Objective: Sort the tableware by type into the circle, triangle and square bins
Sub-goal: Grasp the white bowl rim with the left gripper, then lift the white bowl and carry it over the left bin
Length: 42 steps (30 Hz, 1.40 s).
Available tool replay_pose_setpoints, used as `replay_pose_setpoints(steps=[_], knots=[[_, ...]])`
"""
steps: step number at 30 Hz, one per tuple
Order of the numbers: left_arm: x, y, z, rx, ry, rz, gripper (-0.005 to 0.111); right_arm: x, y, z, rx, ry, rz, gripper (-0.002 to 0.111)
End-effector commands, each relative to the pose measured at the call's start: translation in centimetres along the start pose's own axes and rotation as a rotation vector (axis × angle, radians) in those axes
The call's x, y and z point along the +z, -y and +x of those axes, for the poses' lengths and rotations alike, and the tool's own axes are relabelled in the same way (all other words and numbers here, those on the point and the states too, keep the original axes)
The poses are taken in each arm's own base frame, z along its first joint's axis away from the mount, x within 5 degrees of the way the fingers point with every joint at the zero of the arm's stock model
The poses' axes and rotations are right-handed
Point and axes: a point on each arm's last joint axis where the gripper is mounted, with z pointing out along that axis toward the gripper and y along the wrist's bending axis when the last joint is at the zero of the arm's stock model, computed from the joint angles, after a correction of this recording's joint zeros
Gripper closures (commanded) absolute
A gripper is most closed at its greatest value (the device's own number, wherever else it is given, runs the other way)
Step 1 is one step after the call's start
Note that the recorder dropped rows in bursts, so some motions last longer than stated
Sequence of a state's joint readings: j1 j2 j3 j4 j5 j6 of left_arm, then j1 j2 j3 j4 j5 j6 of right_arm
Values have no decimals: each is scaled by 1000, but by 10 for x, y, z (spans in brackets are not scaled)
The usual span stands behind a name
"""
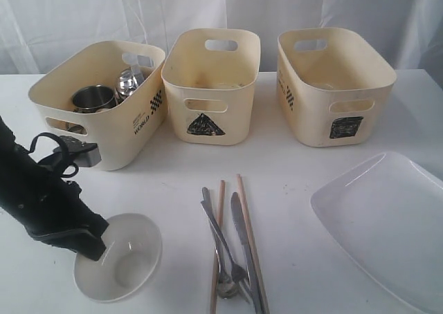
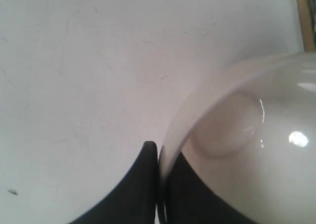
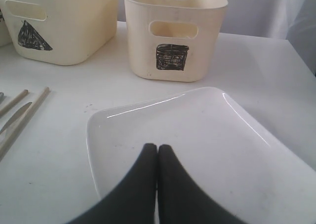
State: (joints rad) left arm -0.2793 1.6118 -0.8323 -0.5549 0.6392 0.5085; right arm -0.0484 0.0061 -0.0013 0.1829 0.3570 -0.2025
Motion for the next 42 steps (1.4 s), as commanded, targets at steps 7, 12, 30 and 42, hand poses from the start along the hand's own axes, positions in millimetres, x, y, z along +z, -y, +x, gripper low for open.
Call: replay_pose_setpoints(steps=[7, 12, 30, 42], knots=[[-44, 27, 1, 89, 129, 13, 107, 0, 0, 0, -2, 11, -2, 108], [-87, 39, -18, 198, 297, -77, 107, 0, 0, 0, -2, 11, -2, 108], [-189, 11, -89, 285, 547, -797, 107, 0, 0, 0, -2, 11, -2, 108], [-186, -34, -140, 163, 632, -812, 107, 0, 0, 0, -2, 11, -2, 108]])
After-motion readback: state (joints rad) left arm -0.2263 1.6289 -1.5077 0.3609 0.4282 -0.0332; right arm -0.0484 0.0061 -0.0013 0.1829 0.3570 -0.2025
